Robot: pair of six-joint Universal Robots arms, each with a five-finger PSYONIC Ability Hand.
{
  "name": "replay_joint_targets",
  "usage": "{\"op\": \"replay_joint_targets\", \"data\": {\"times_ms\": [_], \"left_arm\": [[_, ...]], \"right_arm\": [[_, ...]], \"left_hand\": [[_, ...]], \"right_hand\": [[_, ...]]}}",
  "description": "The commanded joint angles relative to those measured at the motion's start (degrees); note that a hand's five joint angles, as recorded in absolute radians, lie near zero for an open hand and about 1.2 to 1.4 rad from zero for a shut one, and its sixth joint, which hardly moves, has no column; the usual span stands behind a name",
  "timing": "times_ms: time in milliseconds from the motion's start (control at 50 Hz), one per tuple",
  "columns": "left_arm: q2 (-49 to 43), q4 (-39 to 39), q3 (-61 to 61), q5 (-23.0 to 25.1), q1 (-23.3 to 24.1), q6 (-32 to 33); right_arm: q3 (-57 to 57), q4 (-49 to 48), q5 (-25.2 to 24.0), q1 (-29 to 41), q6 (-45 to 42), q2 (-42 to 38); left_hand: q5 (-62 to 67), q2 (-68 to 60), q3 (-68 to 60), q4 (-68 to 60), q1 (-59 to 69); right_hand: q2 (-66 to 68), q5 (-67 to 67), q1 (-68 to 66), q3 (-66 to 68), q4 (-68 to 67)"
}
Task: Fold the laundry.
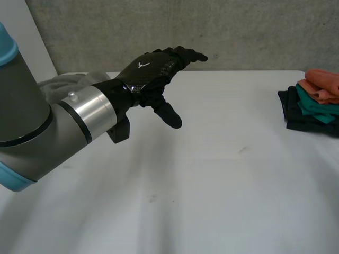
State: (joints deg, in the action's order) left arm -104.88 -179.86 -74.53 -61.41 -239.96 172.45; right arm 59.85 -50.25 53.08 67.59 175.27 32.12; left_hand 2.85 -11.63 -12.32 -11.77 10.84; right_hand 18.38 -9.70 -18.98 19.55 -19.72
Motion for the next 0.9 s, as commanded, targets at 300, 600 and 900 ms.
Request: {"op": "replay_joint_targets", "data": {"times_ms": [300,600,900], "left_arm": [[6.0,-2.4,-2.4,0.2,0.3,0.3],[0.9,1.2,13.6,-22.4,-14.9,10.3],[-35.2,-10.4,23.6,-17.3,-29.3,29.9]], "right_arm": [[1.9,37.5,33.3,-4.0,-32.3,23.3],[21.8,-4.1,12.0,24.0,-15.2,40.3],[39.0,7.2,18.8,38.7,-26.5,32.3]], "left_hand": [[-2.9,1.6,2.3,1.8,-0.8],[-2.9,1.6,2.3,1.8,-0.8],[-2.9,1.6,2.3,1.8,-0.8]], "right_hand": [[-8.4,9.7,9.0,-9.5,9.7],[-8.4,9.7,9.0,-9.5,9.7],[-8.4,9.7,9.0,-9.5,9.7]]}}
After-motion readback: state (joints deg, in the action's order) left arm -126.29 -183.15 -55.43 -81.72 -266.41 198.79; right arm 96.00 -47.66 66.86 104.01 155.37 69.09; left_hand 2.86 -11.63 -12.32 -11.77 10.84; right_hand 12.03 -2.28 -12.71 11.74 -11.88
